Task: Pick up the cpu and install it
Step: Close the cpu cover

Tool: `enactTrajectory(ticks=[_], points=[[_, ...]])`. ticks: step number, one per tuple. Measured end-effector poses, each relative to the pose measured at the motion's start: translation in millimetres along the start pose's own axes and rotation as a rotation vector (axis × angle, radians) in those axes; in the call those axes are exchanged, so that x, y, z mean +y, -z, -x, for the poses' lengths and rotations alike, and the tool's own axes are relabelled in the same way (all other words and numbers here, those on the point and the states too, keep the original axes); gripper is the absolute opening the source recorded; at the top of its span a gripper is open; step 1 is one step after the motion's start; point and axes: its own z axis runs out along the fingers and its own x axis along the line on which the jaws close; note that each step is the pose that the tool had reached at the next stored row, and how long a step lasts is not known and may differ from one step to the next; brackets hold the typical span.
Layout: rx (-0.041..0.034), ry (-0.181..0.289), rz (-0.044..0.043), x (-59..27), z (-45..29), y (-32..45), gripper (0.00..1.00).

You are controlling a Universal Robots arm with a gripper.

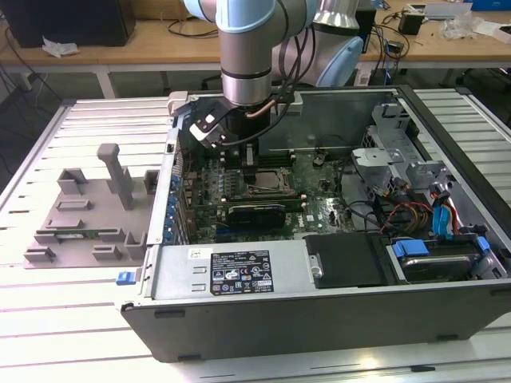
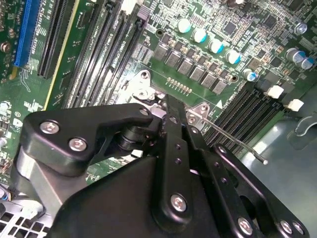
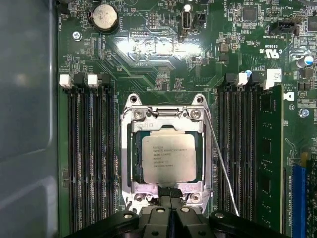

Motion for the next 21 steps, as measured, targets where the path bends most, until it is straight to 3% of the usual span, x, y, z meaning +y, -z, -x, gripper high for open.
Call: enactTrajectory(ticks=[15,21], points=[[0.001,0.001,0.0008,9.6,-0.7,0.0,0.11],[0.0007,0.001,0.0005,9.7,0.2,16.8,0.11]])
